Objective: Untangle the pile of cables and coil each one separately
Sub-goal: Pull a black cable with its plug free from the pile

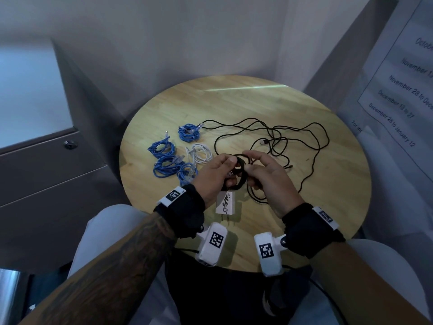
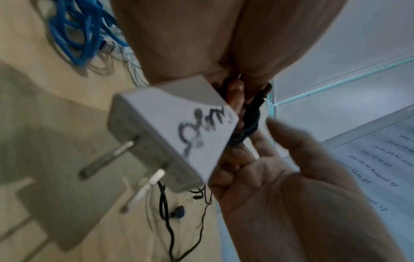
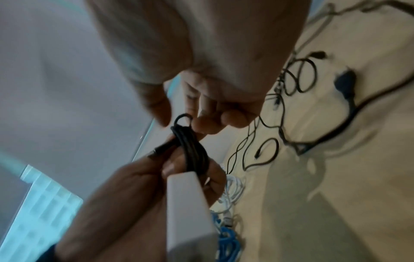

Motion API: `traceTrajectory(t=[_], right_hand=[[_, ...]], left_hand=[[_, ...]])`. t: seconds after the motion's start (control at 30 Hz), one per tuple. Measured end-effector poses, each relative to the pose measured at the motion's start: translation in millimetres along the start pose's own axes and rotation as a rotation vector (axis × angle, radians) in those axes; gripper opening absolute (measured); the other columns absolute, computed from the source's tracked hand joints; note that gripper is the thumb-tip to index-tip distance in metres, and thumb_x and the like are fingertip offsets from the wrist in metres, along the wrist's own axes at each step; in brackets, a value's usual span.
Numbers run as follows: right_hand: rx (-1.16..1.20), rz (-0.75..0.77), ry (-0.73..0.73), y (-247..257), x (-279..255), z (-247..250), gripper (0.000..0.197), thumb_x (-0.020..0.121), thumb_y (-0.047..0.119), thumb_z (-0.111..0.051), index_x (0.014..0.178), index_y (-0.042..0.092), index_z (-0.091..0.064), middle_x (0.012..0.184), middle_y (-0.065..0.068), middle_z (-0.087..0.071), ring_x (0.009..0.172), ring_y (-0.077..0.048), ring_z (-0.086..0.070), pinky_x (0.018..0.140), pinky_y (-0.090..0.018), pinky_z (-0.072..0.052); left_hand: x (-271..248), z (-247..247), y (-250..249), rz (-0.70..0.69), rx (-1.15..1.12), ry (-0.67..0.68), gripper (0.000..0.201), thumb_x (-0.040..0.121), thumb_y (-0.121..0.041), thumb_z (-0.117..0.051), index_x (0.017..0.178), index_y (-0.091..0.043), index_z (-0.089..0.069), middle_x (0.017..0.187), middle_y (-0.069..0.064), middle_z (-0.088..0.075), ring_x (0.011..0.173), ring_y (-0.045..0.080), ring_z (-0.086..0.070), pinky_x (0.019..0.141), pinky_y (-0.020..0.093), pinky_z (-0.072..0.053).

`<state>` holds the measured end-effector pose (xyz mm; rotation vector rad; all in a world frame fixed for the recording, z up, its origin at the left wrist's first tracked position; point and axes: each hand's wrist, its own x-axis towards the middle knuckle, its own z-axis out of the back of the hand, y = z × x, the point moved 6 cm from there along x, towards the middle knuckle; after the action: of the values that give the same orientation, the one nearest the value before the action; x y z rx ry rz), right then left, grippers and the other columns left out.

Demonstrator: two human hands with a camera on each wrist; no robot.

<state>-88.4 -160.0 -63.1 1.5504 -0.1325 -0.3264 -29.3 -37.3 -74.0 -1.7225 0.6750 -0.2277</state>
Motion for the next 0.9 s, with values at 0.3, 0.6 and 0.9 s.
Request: traceTrajectory(t=[0.3, 0.6, 0.9], right_hand=[[-0.172, 0.231, -0.091, 9.4, -4.8, -9.1, 0.022, 0.091, 0.029, -0.073, 0.107, 0.017, -0.061, 0.080, 0.005, -0.071, 0.072, -0.005, -0.067, 0.068, -0.020, -0.052], [-0.196, 0.226, -0.141, 10.3, 2.3, 0.2, 0.021, 0.098, 0.027, -0.063, 0.091, 0.008, -0.057, 0.074, 0.001, -0.060, 0.064, -0.004, -0.053, 0.060, -0.017, -0.044], [-0.261, 0.264, -0.020, 24.9, 2.6, 14.3, 0.013, 0.097, 0.014, -0.063, 0.084, 0.010, -0.063, 0.079, 0.000, -0.062, 0.074, -0.011, -0.057, 0.069, -0.022, -0.047]], left_hand=[[-1.7, -6.9, 2.1, -0.032, -0.031, 0.000, 0.027, 0.104, -0.016, -0.042, 0.115, 0.006, -0.054, 0.063, -0.002, -0.048, 0.053, 0.011, -0.040, 0.056, 0.024, -0.040], [-3.5, -14.9, 3.3, -0.044, -0.020, 0.098, 0.032, 0.104, -0.011, -0.041, 0.129, 0.008, -0.048, 0.063, -0.006, -0.042, 0.056, 0.009, -0.040, 0.061, 0.023, -0.039], [2.1, -16.9, -1.1, -0.102, 0.433, 0.206, 0.032, 0.101, -0.016, -0.049, 0.110, 0.014, -0.048, 0.056, -0.014, -0.037, 0.049, 0.005, -0.034, 0.049, 0.021, -0.032]])
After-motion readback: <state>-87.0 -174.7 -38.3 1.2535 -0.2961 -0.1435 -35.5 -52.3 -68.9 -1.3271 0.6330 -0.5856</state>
